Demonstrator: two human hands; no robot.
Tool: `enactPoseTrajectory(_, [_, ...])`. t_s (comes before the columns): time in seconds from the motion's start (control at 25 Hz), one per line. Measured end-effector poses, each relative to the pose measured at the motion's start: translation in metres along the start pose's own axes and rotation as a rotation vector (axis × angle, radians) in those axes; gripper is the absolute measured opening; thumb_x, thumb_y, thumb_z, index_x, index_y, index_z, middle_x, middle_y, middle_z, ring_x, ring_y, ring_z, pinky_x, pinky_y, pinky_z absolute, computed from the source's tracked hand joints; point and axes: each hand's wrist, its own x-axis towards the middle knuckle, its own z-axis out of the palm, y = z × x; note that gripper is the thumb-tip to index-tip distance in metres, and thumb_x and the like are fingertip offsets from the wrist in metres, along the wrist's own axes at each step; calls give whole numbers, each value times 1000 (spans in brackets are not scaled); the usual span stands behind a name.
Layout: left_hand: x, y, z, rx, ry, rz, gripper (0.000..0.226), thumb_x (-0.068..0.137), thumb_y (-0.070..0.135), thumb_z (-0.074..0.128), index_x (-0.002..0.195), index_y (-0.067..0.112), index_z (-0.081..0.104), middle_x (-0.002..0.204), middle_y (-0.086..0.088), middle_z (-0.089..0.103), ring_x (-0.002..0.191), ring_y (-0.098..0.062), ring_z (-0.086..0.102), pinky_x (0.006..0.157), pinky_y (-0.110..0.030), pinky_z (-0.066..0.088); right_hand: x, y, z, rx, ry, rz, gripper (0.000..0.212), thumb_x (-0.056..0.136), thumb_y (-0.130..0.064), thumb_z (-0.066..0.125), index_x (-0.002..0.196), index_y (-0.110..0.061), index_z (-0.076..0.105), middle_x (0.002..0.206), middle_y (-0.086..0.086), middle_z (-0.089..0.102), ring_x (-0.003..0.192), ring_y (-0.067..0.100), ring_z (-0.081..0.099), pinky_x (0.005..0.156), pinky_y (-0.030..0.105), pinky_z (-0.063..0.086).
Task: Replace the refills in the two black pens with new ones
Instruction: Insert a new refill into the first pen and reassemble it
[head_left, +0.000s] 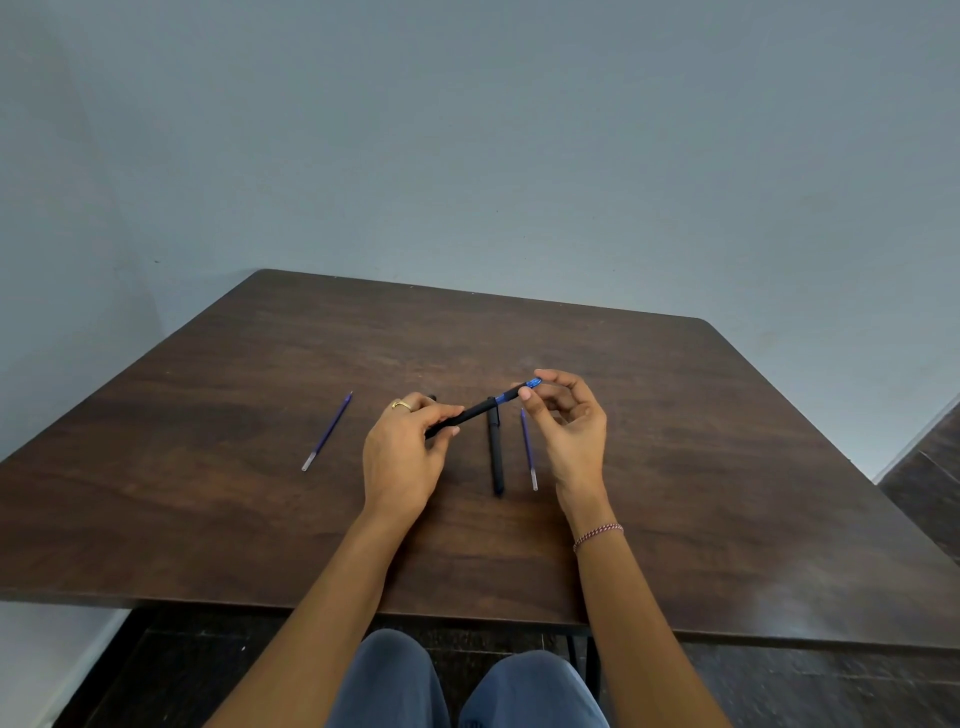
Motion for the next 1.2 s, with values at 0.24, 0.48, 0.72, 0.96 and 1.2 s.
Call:
enactPoseTrajectory(0.24, [0, -1, 1, 13, 12, 9, 28, 82, 16, 70, 108, 27, 70, 93, 11, 61, 82, -3, 48, 71, -19, 42, 0, 1, 0, 26, -42, 11, 25, 80, -8, 74, 96, -26, 66, 90, -5, 75, 92, 11, 70, 77, 19, 54])
enactPoseTrajectory(0.48, [0, -2, 1, -2, 12, 16, 28, 80, 16, 72, 107, 26, 71, 92, 11, 62, 80, -2, 48, 70, -14, 39, -1, 0, 0, 15, -62, 18, 24, 79, -10, 75, 95, -26, 66, 88, -3, 75, 91, 13, 70, 77, 20, 55])
enactPoseTrajectory(0.72, [0, -1, 2, -50, -15, 19, 28, 78, 15, 75, 103, 27, 72, 92, 11, 62, 85, -7, 57, 75, -26, 52, 0, -1, 1, 7, -24, 32, 20, 77, -12, 77, 89, -24, 66, 80, -6, 72, 81, 9, 69, 71, 17, 53])
enactPoseTrajectory(0.96, [0, -2, 3, -72, -19, 18, 28, 76, 17, 76, 101, 28, 73, 91, 13, 62, 83, -8, 61, 76, -29, 54, -2, -2, 1, 78, -87, 61, 24, 85, -9, 68, 105, -22, 62, 99, -1, 74, 99, 13, 68, 85, 24, 54])
enactPoseTrajectory(1.2, [0, -2, 3, -57, -28, 17, 29, 76, 17, 77, 101, 29, 72, 92, 14, 61, 86, -7, 60, 78, -30, 55, -2, -4, -1, 218, -158, 93, 38, 90, 6, 54, 122, -16, 55, 108, 10, 72, 107, 24, 67, 93, 34, 52])
